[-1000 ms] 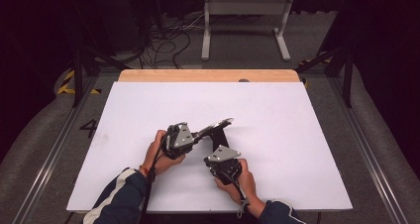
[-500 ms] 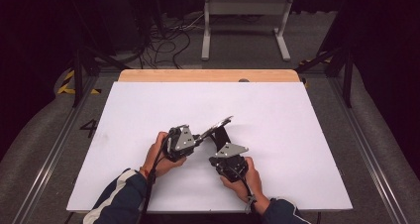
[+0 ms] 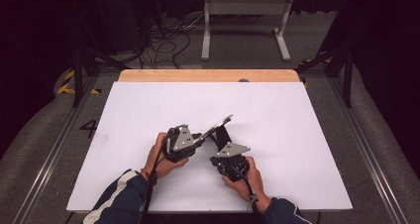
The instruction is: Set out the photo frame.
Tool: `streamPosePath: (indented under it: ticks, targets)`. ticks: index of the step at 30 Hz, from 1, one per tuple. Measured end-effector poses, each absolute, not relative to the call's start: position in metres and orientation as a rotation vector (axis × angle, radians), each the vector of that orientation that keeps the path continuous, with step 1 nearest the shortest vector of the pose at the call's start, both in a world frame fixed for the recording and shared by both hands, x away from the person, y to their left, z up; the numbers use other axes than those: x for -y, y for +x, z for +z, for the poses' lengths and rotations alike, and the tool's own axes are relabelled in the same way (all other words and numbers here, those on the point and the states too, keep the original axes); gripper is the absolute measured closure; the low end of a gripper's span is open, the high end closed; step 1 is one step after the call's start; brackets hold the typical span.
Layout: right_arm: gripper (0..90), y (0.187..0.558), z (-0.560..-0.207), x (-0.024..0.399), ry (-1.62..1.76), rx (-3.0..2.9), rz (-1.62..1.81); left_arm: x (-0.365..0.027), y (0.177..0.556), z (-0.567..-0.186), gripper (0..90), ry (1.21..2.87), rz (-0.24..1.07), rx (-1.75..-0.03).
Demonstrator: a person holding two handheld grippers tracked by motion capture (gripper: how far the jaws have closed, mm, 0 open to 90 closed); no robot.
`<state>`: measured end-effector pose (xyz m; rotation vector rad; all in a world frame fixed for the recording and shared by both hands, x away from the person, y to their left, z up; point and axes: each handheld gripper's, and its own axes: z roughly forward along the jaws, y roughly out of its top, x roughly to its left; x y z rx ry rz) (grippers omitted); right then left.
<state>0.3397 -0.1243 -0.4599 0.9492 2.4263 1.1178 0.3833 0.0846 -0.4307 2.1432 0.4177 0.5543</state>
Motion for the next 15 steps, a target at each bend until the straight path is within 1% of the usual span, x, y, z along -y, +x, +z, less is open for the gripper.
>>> streamPosePath:
  ticks: [2,7,10,15]
  targets:
    - [90.0,0.3392,-0.4586,0.1248,0.944,-2.417,1.124,-0.0838,0.3833,-0.4295,69.6,2.130,0.556,-0.419]
    - [90.0,0.3388,-0.4556,0.1254,0.933,-2.387,1.147,-0.0791,0.3827,-0.4300,68.1,2.124,0.549,-0.411]
    - [90.0,0.3388,-0.4554,0.1253,0.936,-2.381,1.146,-0.0771,0.3820,-0.4298,72.8,2.132,0.567,-0.394]
    - [90.0,0.3387,-0.4556,0.1256,0.940,-2.383,1.144,-0.0771,0.3790,-0.4282,74.4,2.139,0.578,-0.384]
